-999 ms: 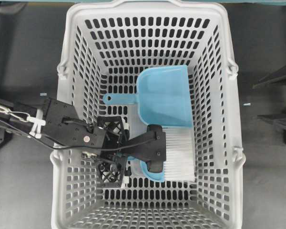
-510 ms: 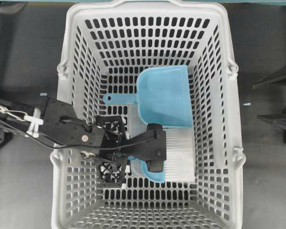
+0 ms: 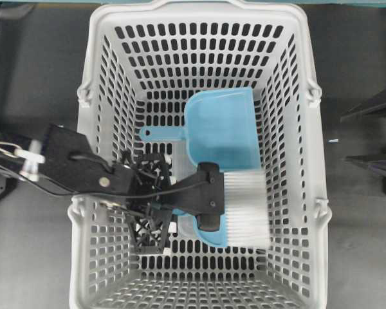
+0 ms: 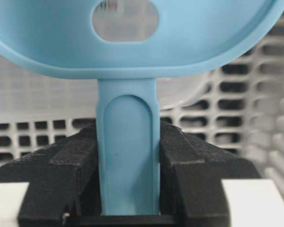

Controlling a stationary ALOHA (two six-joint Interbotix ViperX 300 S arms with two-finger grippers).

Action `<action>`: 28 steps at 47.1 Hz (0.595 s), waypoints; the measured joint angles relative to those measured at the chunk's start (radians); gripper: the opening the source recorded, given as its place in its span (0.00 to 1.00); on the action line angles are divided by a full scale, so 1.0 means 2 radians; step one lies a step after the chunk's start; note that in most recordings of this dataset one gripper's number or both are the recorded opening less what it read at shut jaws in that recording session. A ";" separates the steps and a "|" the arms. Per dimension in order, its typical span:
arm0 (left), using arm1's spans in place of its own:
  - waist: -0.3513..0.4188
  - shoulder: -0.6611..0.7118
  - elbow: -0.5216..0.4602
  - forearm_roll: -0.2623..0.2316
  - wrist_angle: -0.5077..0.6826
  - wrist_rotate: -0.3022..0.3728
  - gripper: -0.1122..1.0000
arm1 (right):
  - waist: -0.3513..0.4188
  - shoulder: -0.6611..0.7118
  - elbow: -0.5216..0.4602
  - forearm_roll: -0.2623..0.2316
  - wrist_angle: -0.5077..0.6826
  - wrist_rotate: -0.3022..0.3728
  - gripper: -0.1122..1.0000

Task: Pick up the hand brush from the shopping basket with the left arm.
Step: 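Lift the hand brush upward out of the basket with the left gripper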

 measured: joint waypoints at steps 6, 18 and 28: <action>0.000 -0.028 -0.020 0.000 0.024 0.000 0.33 | 0.000 -0.001 0.000 0.000 0.000 0.000 0.81; 0.003 -0.080 -0.103 0.000 0.135 0.005 0.33 | 0.000 -0.002 0.000 0.000 0.000 0.000 0.81; 0.015 -0.093 -0.189 0.000 0.232 0.010 0.33 | 0.000 -0.002 0.000 0.000 0.000 0.001 0.81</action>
